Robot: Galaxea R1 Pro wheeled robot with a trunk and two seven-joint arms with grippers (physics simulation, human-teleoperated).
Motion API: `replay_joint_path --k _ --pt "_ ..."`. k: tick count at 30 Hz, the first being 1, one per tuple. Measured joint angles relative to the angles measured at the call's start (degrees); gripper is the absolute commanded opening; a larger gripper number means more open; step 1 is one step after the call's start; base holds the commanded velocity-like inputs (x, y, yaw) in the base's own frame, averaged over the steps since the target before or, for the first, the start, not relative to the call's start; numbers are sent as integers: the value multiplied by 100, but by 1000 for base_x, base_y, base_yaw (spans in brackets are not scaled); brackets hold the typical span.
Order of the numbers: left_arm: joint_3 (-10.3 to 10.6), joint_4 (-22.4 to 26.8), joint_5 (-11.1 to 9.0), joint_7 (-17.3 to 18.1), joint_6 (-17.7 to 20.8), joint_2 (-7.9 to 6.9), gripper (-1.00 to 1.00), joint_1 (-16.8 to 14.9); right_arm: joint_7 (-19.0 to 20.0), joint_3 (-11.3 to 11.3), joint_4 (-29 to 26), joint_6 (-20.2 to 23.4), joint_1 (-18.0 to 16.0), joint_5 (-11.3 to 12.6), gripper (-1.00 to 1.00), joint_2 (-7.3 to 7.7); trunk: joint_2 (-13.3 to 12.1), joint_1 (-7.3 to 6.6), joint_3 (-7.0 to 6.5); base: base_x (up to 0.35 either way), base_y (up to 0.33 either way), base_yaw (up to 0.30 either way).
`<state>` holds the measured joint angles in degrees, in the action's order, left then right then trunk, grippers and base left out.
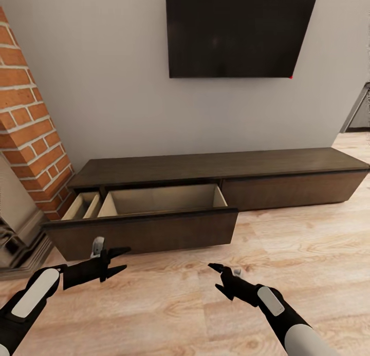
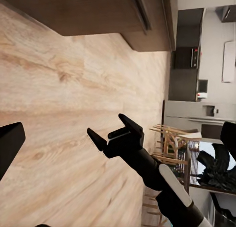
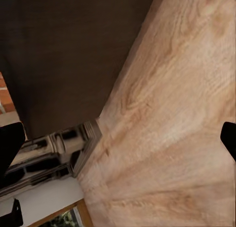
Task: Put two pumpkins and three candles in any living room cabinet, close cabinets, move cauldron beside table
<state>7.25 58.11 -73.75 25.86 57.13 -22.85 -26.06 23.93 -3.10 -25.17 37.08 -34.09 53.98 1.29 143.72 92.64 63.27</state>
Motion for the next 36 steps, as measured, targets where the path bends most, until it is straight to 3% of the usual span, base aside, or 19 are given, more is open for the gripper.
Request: replay_joint_path --k 4,9,16,20,24,27,29,36 --pt "7 -12 61 -136 4 -4 100 -6 -12 108 9 -112 -1 -366 100 -12 -5 -10 -89 0 0 0" --pt "-8 -12 97 -1216 7 4 100 -9 -16 132 10 -160 -5 -592 100 -1 -12 -23 -200 0 0 0" --pt "-27 -18 101 -2129 -5 18 100 -13 -15 134 -36 -213 -7 -1161 100 -2 -22 -41 -355 0 0 0" --pt "-40 -16 182 -2792 -16 20 100 -29 -32 135 -45 -587 -6 -1531 100 -19 -27 -52 -444 0 0 0" --pt "-58 26 218 -3612 -33 38 100 -41 -101 135 -46 -710 -8 -1682 100 -30 -32 -62 -532 0 0 0" --pt "-67 41 213 -4105 -42 64 100 -44 -453 131 -46 -728 -8 -1702 100 -34 -36 -70 -599 0 0 0" --pt "-70 45 217 -4295 -51 74 100 -45 -784 132 -46 -697 -8 -1711 100 -38 -39 -75 -643 0 0 0" --pt "-70 49 215 -4331 -54 76 100 -45 -844 141 -46 -720 -8 -1727 100 -36 -49 -93 -799 0 0 0"
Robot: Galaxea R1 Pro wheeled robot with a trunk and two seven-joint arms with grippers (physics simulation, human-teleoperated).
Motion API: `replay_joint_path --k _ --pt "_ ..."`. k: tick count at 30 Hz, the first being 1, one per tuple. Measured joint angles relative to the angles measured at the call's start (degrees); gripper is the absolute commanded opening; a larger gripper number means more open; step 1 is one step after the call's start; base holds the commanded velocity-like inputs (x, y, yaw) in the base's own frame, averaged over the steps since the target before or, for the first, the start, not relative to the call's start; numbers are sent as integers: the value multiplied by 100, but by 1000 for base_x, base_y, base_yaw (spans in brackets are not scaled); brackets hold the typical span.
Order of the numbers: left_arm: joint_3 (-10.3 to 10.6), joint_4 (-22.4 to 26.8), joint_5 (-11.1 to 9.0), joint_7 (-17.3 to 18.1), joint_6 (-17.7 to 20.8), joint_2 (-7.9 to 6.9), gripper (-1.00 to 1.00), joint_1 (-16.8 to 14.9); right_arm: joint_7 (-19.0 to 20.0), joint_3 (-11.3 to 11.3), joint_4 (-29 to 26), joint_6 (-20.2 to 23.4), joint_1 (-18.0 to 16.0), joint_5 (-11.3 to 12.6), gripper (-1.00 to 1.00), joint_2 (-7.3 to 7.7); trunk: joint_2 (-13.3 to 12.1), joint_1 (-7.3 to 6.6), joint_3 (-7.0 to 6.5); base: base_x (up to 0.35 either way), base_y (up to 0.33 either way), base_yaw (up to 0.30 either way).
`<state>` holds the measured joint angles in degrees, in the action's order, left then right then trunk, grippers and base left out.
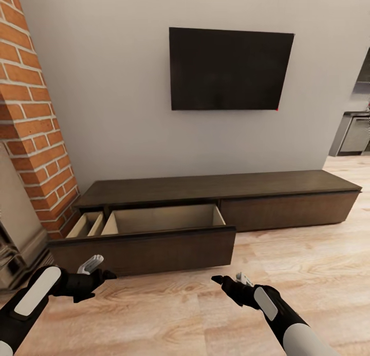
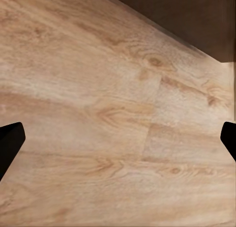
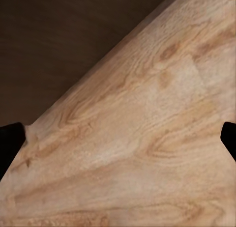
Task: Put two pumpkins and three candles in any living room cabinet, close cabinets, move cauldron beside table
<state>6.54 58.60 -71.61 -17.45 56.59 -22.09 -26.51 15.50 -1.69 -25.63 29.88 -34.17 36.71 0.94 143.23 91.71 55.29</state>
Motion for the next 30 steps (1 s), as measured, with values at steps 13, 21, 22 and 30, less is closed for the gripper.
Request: replay_joint_path --k 13,21,22,30 --pt "-13 41 -10 46 9 -8 100 2 -420 3 4 44 -1 -380 100 -4 -81 -44 -59 -35 0 205" --pt "-183 209 -7 49 4 -26 100 2 -735 107 4 57 -2 -458 100 -16 -81 -45 -56 -25 0 278" --pt "-248 219 -6 45 6 -21 100 2 -737 159 4 57 -2 -460 100 -17 -81 -45 -54 -2 0 278" --pt "-393 222 -4 41 9 -44 100 10 -754 326 5 60 -1 -471 100 -28 -81 -45 -23 0 43 277"
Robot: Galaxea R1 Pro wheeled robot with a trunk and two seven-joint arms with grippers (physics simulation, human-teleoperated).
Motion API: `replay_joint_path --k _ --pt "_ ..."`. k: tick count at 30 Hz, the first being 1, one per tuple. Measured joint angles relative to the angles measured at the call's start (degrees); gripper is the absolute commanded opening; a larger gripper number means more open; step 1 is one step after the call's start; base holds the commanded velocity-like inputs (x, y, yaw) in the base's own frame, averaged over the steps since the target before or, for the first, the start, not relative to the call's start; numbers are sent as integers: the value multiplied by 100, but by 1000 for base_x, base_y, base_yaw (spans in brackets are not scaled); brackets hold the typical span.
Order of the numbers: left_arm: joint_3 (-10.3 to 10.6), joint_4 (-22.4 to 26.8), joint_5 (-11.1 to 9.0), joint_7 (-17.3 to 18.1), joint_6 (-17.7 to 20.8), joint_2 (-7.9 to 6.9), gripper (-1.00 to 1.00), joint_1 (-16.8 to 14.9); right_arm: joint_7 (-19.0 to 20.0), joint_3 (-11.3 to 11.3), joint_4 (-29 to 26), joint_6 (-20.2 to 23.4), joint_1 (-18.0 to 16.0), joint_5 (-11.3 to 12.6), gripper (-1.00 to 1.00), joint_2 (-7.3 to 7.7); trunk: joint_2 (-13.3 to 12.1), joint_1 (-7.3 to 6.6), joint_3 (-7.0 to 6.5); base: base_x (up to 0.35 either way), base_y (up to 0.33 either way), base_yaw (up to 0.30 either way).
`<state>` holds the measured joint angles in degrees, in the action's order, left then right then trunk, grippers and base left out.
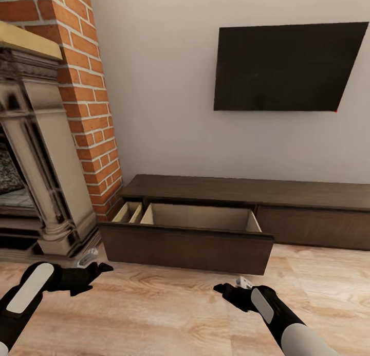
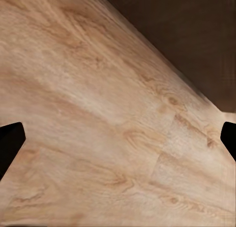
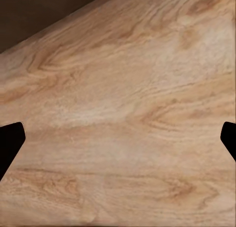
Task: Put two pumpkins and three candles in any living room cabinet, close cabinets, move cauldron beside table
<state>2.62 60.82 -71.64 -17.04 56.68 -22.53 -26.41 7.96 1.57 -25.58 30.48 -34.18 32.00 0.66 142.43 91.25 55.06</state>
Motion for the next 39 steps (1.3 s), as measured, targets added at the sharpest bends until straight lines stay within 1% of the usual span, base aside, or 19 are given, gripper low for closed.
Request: replay_joint_path --k 1,5,9,15,17,19,22,28,34,39 --pt "-9 -6 1 0 1 -4 100 0 -24 4 0 -1 0 -1 100 -4 0 0 5 0 214 273" --pt "-34 -18 0 6 3 -18 100 0 -482 10 0 -7 1 11 100 -14 0 0 24 0 253 271" --pt "-54 -39 1 13 2 -20 100 1 -698 29 -8 -11 2 25 100 -56 0 0 44 0 271 269" --pt "-116 -59 2 19 1 -19 100 -1 -769 520 -2 -54 2 25 100 -89 0 0 74 0 220 267" --pt "-121 -62 1 23 0 -19 100 0 -771 622 -2 -57 2 24 100 -87 0 0 84 0 157 266" --pt "-123 -64 3 26 0 -19 100 -1 -772 667 -2 -61 2 24 100 -88 0 0 94 0 148 265" --pt "-133 -71 4 27 0 -27 100 0 -772 695 -2 -62 2 22 100 -93 0 0 110 0 144 255" --pt "-275 -72 9 28 -10 -33 100 5 -772 706 -4 -57 2 22 100 -94 0 0 146 0 146 240" --pt "-318 -75 1 27 -6 -37 100 13 -770 703 -10 -58 3 24 100 -94 0 0 184 0 220 224" --pt "-521 -90 -3 30 0 -41 100 24 -756 699 -10 -61 2 23 100 -91 0 0 218 1 115 207"
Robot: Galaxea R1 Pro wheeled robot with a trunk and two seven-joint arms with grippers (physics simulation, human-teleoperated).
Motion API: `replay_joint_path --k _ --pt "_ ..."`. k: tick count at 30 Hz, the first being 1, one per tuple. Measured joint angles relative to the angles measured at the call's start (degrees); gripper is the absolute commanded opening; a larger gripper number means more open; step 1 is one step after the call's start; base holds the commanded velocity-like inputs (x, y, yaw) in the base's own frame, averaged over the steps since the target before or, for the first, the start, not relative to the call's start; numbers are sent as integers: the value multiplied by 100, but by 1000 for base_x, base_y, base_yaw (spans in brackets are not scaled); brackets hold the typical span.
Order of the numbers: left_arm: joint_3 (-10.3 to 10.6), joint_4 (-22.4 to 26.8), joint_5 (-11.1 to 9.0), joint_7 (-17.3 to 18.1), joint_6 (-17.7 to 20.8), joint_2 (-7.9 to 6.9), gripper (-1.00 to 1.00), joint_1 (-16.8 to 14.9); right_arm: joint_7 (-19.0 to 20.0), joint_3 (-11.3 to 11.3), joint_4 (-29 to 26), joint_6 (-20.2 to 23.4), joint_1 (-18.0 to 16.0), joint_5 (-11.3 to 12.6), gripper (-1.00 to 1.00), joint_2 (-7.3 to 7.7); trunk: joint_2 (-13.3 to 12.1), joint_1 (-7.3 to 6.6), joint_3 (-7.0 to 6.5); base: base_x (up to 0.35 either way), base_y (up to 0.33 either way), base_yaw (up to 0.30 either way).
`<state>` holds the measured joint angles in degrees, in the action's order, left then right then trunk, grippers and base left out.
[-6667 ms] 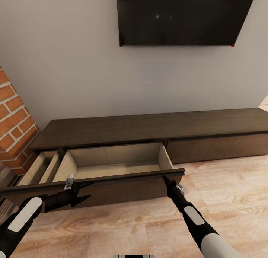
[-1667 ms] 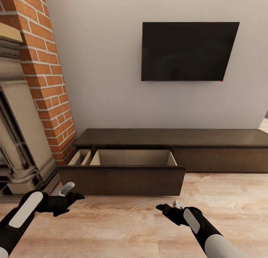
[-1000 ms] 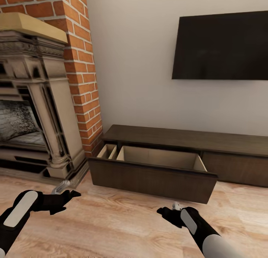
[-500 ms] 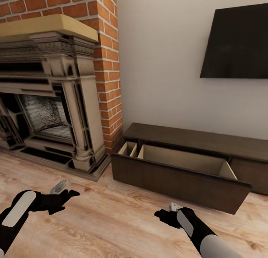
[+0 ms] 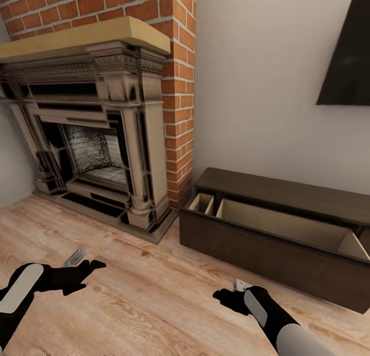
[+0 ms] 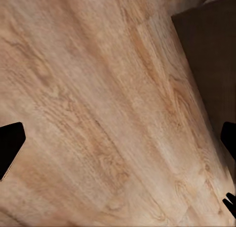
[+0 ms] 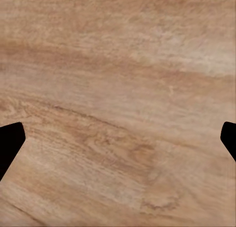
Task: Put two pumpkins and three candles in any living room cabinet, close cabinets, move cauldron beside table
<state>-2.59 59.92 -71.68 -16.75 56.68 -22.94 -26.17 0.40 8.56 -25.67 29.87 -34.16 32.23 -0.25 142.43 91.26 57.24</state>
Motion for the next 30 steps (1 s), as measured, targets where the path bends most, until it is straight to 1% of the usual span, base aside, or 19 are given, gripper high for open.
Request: replay_joint_path --k 7,13,15,19,20,22,27,30 --pt "-114 -48 1 7 2 -12 100 8 1 2 -2 -8 0 0 100 -5 0 -2 49 104 80 199" --pt "-151 -125 0 7 3 -16 100 8 50 15 -3 -171 1 8 100 -4 0 -2 92 221 222 198" --pt "-157 -149 3 7 3 -17 100 8 60 66 -3 -198 1 6 100 -9 0 -3 106 238 250 193" --pt "-199 -175 4 7 3 -18 100 8 58 407 -4 -218 1 14 100 -6 0 -3 135 236 255 181" --pt "-206 -185 8 6 3 -18 100 8 58 454 -4 -220 1 14 100 -7 0 -2 142 199 275 165" --pt "-215 -197 5 6 3 -18 100 8 56 491 -4 -220 2 17 100 -1 0 -1 155 110 299 106" --pt "-233 -204 3 6 4 -18 100 7 43 502 -4 -217 2 18 100 1 0 0 166 29 317 44" --pt "-235 -203 3 6 3 -18 100 7 19 502 -4 -216 2 13 100 -2 0 0 167 4 308 215"
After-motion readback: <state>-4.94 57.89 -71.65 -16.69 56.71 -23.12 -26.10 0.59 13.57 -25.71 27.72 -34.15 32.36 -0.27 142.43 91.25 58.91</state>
